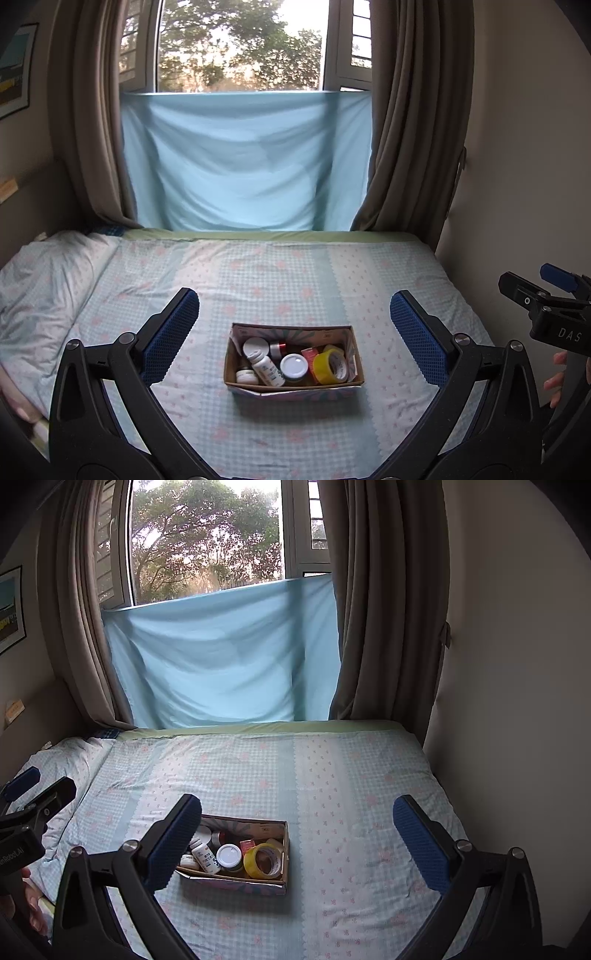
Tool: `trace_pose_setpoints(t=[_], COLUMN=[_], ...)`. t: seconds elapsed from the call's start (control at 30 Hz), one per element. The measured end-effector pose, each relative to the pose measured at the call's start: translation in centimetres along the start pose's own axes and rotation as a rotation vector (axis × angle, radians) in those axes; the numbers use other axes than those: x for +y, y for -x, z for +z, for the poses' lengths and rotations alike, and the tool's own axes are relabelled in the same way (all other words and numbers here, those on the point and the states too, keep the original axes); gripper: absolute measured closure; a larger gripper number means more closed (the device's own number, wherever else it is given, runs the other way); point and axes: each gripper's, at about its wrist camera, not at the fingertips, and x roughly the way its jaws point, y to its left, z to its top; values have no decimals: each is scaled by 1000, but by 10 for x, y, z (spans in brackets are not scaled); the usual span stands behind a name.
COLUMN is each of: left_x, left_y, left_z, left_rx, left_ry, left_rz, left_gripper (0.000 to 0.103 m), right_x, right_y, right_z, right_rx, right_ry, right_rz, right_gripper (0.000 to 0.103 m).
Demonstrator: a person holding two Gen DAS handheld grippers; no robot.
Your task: Organize rigid objects
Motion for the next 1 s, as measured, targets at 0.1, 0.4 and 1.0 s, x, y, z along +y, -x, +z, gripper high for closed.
trace_pose_setpoints(t=[0.1,0.4,1.0], left_x=[-1,-5,-1], left_y=[0,1,2], left_z=[1,1,2], left_rx=[-3,-6,-10], left_ry=[-2,-11,-8], left_rz=[5,16,20], left_gripper=[0,0,0], right_x=[-1,-4,1], right_y=[1,1,-1], right_z=[0,2,7], right_rx=[2,-2,-7], right_ry=[-5,-4,7], right_rz=[5,5,7], right_gripper=[0,0,0])
